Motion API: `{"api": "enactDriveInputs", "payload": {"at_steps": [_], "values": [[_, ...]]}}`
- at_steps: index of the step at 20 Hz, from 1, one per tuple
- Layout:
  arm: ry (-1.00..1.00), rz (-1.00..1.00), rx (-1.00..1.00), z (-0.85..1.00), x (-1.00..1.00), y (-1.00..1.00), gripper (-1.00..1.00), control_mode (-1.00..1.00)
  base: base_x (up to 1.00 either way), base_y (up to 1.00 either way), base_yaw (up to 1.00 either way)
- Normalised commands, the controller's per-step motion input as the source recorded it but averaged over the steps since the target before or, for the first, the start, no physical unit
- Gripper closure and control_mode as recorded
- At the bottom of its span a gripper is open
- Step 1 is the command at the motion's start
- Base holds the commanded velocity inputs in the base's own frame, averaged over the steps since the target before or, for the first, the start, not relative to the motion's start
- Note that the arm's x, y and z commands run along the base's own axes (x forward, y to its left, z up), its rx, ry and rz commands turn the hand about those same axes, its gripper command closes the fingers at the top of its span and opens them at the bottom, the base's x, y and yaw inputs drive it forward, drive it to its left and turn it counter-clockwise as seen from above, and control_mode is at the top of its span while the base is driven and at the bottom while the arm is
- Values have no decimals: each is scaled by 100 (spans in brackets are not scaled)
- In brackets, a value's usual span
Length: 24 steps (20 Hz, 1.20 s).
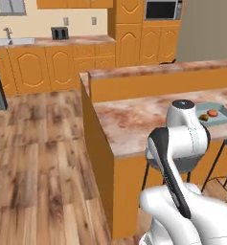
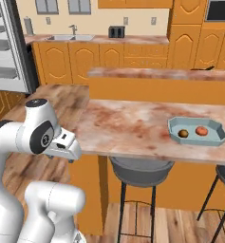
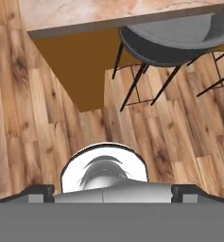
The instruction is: Place the cold items (mango and squash) from the fridge in one tupperware on the dining counter. Place the warm items (kebab skewer and hot dog) in the stove area in another tupperware.
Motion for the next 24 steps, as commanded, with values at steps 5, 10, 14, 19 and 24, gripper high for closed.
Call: {"api": "enactDriveInputs", "payload": {"at_steps": [5, 10, 14, 19, 24], "values": [[0, 0, 0, 0, 0, 0, -100, 100, 0, 100, 0], [0, 0, 0, 0, 0, 0, -100, 100, 0, 100, 0], [0, 0, 0, 0, 0, 0, -100, 100, 8, 100, 0], [0, 0, 0, 0, 0, 0, -100, 100, 92, 87, -16], [0, 0, 0, 0, 0, 0, -100, 100, 100, 14, -11]]}}
